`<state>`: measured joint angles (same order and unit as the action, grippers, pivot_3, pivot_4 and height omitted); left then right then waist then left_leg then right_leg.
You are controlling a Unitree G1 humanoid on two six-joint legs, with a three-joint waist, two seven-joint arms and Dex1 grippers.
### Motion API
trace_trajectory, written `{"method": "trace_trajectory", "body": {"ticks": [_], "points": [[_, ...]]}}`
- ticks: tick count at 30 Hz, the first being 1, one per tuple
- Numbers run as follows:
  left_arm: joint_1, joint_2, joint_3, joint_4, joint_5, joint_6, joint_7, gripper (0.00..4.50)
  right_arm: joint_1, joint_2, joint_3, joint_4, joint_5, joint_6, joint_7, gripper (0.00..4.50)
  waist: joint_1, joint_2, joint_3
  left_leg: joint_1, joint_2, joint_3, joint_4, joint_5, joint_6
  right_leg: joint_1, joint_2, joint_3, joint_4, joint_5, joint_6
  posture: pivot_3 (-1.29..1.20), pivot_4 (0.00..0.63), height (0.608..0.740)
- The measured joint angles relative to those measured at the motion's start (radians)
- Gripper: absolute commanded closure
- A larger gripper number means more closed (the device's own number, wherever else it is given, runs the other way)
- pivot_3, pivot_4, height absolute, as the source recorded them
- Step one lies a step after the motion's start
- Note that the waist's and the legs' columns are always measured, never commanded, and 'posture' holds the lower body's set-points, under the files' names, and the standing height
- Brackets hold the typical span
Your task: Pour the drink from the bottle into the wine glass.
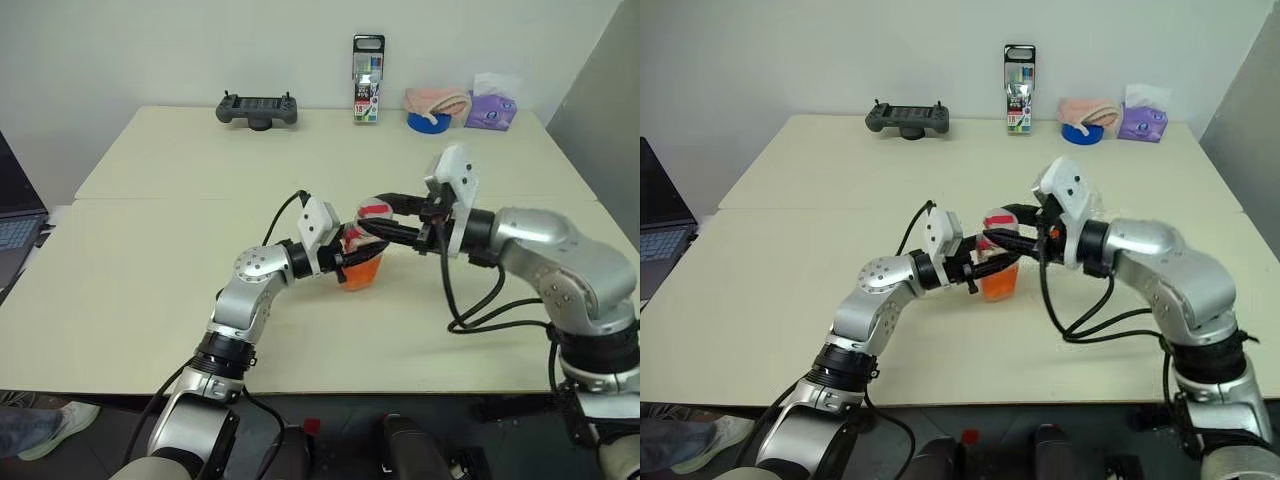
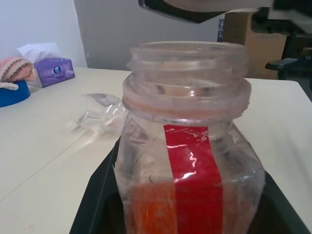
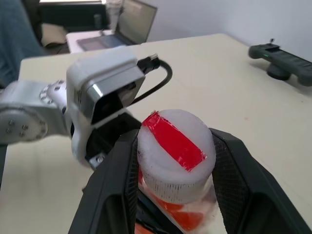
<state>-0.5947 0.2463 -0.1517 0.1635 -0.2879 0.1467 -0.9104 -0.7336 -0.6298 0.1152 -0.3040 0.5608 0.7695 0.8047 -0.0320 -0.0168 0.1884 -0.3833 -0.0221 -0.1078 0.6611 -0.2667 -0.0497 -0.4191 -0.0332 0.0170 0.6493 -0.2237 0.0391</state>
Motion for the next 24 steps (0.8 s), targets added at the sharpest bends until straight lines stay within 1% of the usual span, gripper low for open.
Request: {"method": "trace_trajectory", "body": {"ticks": [2,4,5,7,9,11,14,16,18,20,21,24], "points": [[0.000,0.001,0.000,-0.001,0.000,0.000,0.000,2.81,-0.033,-0.011,0.004,0.071,-0.031,-0.053,0.047,2.76,0.000,0.000,0.000,0.000,0.000,0.000,0.000,0.000,0.000,0.000,0.000,0.000,0.000,0.000,0.000,0.00,0.150,0.740],[0.001,0.002,0.000,-0.003,0.000,0.000,0.001,2.81,-0.044,-0.012,-0.015,0.116,-0.046,-0.090,0.054,2.76,0.001,0.000,0.000,0.000,0.000,0.000,0.000,0.000,0.000,0.000,0.000,0.000,0.000,0.001,-0.002,0.00,0.150,0.740],[0.002,0.004,0.000,-0.007,0.000,0.000,0.003,2.81,-0.043,-0.010,-0.035,0.135,-0.051,-0.102,0.038,2.76,0.002,0.000,0.000,-0.001,0.000,0.000,0.000,0.000,0.000,0.000,0.000,0.000,0.000,0.002,-0.003,0.00,0.150,0.740],[0.005,0.004,0.000,-0.020,-0.001,0.002,0.006,2.81,-0.027,0.000,-0.137,0.188,-0.074,-0.114,-0.064,2.76,0.004,0.000,0.000,-0.001,-0.001,0.000,0.000,0.000,0.000,0.000,-0.001,0.000,-0.001,0.003,-0.005,0.00,0.150,0.740],[0.015,0.006,0.004,-0.047,-0.007,0.010,0.011,2.81,0.050,0.002,-0.285,0.232,-0.119,-0.136,-0.219,2.76,0.020,-0.002,-0.001,-0.002,-0.001,-0.001,0.000,0.000,0.000,0.000,-0.002,-0.001,-0.002,0.003,-0.004,0.00,0.150,0.740],[0.020,0.010,0.017,-0.057,-0.015,0.025,0.023,2.81,0.157,0.019,-0.383,0.265,-0.170,-0.142,-0.348,2.77,0.031,-0.002,-0.001,-0.002,-0.002,0.000,-0.001,0.000,0.000,0.000,-0.003,0.000,-0.002,0.003,-0.004,0.00,0.150,0.740],[0.018,0.005,0.040,-0.070,-0.026,0.050,0.041,2.81,0.346,0.084,-0.435,0.303,-0.249,-0.151,-0.499,2.77,0.030,-0.001,-0.001,-0.002,-0.001,0.001,-0.001,0.000,0.000,-0.001,-0.002,0.001,-0.001,0.003,-0.004,0.00,0.150,0.740],[0.014,0.001,0.041,-0.086,-0.030,0.065,0.049,2.81,0.427,0.132,-0.440,0.332,-0.275,-0.151,-0.552,2.77,0.028,0.000,0.000,-0.002,-0.001,0.002,-0.001,0.000,0.000,-0.002,-0.002,0.002,0.000,0.003,-0.004,0.00,0.150,0.740],[0.004,-0.006,0.041,-0.086,-0.037,0.072,0.050,2.81,0.474,0.164,-0.439,0.344,-0.285,-0.154,-0.569,2.77,0.017,0.002,0.000,0.000,-0.001,0.006,-0.001,0.000,0.000,-0.002,-0.002,0.005,0.000,0.003,-0.004,0.00,0.150,0.740],[-0.003,-0.007,0.041,-0.086,-0.044,0.073,0.050,2.81,0.481,0.173,-0.432,0.349,-0.286,-0.159,-0.566,2.04,0.002,0.002,0.000,0.001,-0.001,0.007,0.000,0.000,0.001,-0.001,-0.001,0.006,0.000,0.002,0.001,0.00,0.150,0.740],[-0.004,-0.007,0.040,-0.086,-0.044,0.073,0.049,2.81,0.481,0.173,-0.430,0.349,-0.286,-0.166,-0.563,1.77,-0.002,0.002,0.000,0.002,-0.001,0.008,0.000,0.001,0.001,0.000,-0.001,0.007,0.000,0.003,0.002,0.00,0.150,0.740],[-0.004,-0.005,0.041,-0.086,-0.044,0.073,0.052,2.81,0.480,0.173,-0.427,0.349,-0.285,-0.173,-0.554,0.75,-0.003,0.002,0.000,0.003,0.000,0.008,0.000,0.001,0.002,0.000,0.002,0.008,0.000,0.003,0.002,0.00,0.150,0.740]]}}
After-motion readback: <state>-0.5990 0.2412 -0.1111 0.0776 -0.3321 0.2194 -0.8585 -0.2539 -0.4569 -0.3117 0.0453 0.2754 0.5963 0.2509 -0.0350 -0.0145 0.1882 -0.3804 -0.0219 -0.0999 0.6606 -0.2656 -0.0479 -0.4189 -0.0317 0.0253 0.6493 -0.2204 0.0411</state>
